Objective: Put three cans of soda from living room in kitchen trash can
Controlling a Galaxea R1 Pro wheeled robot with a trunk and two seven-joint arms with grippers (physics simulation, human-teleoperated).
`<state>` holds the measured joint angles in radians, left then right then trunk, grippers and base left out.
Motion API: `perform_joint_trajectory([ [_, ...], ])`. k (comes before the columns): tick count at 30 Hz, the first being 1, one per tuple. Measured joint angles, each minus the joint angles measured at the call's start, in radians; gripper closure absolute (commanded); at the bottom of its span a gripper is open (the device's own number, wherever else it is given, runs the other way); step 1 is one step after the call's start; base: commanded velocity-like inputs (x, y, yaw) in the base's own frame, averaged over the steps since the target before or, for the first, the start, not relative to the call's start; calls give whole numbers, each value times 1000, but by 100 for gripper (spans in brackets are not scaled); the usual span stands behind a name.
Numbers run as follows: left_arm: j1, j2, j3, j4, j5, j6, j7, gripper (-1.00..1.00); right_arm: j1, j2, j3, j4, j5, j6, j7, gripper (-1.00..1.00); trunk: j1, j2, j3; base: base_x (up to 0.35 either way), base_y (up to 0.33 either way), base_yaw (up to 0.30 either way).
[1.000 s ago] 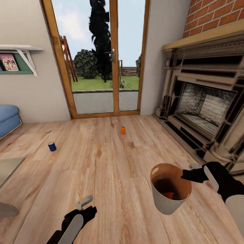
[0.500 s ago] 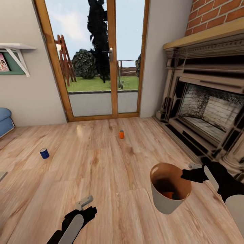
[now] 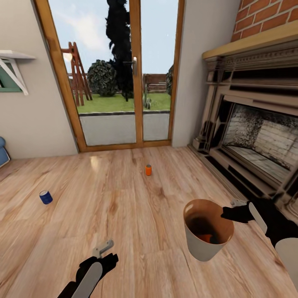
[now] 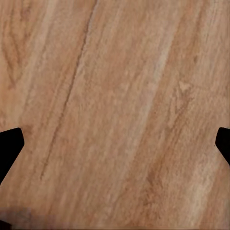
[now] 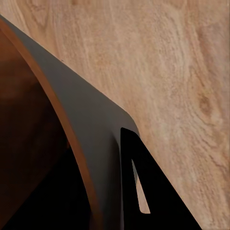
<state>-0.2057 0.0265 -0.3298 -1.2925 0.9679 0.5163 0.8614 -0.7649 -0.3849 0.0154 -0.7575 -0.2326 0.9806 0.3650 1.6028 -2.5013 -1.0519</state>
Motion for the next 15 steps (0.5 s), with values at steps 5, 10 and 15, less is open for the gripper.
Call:
perform_joint_trajectory([
  [5,-6,-6,-1,24,0,1,-1,-100,0,0,1,0,1,0,0,100,0,0,0,346,0,0],
  [10,-40,-29,-2,107,-4,1,-26,-100,0,0,0,-1,0,0,0,100,0,0,0,346,0,0],
  [15,-46,-33,-2,125,-6,1,-33,-100,0,0,0,-1,0,1,0,100,0,0,0,346,0,0],
])
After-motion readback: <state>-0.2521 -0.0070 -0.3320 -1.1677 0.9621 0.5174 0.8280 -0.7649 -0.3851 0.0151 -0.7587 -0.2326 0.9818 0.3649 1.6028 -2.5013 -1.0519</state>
